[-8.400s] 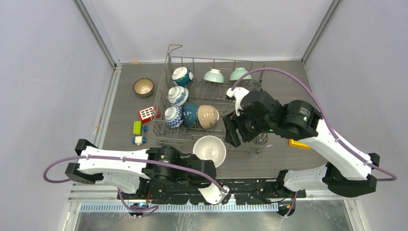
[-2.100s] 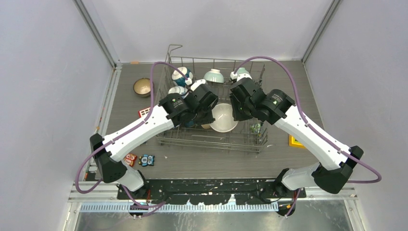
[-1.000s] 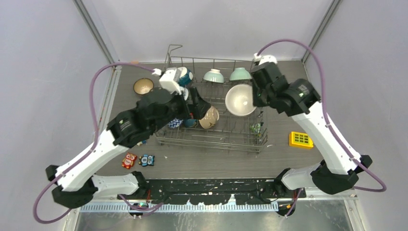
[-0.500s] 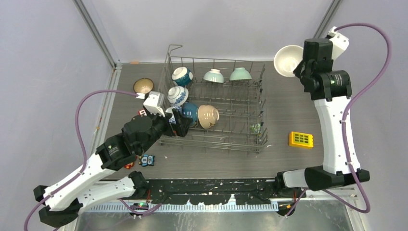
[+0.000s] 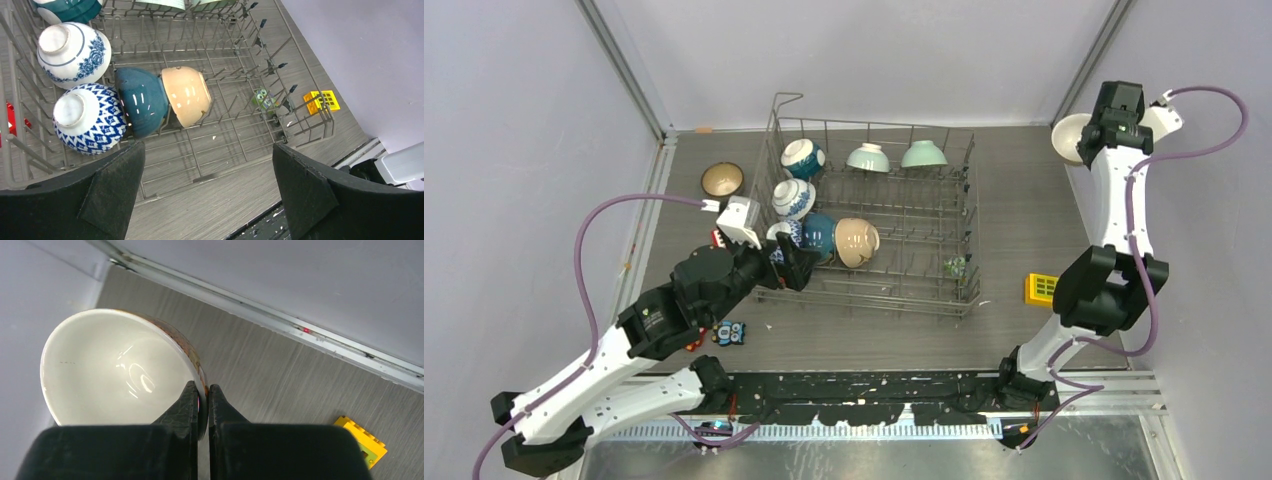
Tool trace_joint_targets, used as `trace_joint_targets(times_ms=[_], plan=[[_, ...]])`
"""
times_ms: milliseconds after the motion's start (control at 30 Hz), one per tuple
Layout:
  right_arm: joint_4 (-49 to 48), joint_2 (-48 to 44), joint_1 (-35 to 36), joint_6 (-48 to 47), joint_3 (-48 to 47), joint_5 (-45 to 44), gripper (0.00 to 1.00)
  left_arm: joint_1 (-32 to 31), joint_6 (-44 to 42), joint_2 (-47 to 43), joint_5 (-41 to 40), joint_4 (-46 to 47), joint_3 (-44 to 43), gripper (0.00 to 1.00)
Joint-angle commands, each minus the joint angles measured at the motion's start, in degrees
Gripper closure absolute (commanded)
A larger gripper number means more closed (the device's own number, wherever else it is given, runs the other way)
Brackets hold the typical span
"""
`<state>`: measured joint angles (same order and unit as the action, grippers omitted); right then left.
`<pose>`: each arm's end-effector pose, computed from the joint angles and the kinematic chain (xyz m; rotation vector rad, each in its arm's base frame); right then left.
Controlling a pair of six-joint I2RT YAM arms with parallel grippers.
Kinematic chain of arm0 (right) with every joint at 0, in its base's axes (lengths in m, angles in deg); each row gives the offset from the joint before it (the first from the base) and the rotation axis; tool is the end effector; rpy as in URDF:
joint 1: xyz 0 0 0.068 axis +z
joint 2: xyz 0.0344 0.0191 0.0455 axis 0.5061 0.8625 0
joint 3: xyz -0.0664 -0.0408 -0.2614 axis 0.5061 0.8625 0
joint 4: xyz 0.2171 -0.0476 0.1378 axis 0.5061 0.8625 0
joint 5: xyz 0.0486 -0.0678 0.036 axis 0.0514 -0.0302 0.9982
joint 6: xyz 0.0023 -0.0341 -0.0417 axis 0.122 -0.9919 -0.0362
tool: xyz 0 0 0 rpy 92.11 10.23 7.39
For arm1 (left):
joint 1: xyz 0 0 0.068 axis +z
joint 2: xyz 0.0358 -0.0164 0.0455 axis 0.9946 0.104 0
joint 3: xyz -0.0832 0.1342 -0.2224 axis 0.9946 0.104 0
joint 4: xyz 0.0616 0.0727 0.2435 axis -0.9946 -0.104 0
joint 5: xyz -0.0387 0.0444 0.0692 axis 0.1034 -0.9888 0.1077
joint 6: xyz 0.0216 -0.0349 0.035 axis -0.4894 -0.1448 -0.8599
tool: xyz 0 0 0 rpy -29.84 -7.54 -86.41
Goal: Unload the bowls from the dish rack
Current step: Place the bowl at the center of the board.
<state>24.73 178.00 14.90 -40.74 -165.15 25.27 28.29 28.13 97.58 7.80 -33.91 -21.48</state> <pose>0.3463 -0.1129 0.3941 1.2645 1.8108 -0.2914 0.0915 -0.1103 0.3806 0.1181 1.8498 -0.7214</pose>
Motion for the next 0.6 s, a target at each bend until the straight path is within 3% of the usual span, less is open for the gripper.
trace_joint_targets(times_ms=[0,567], plan=[[-8.5,0.1,-0.8,2.4,1.1,0.1,0.99,0.1,-0.3,-0.1,0.4,0.7,0.4,0.0],[-19.2,9.1,-1.5,-11.4,5.8,3.8,0.99,0.1,-0.2,1.1,1.5,3.1,2.9,0.0]])
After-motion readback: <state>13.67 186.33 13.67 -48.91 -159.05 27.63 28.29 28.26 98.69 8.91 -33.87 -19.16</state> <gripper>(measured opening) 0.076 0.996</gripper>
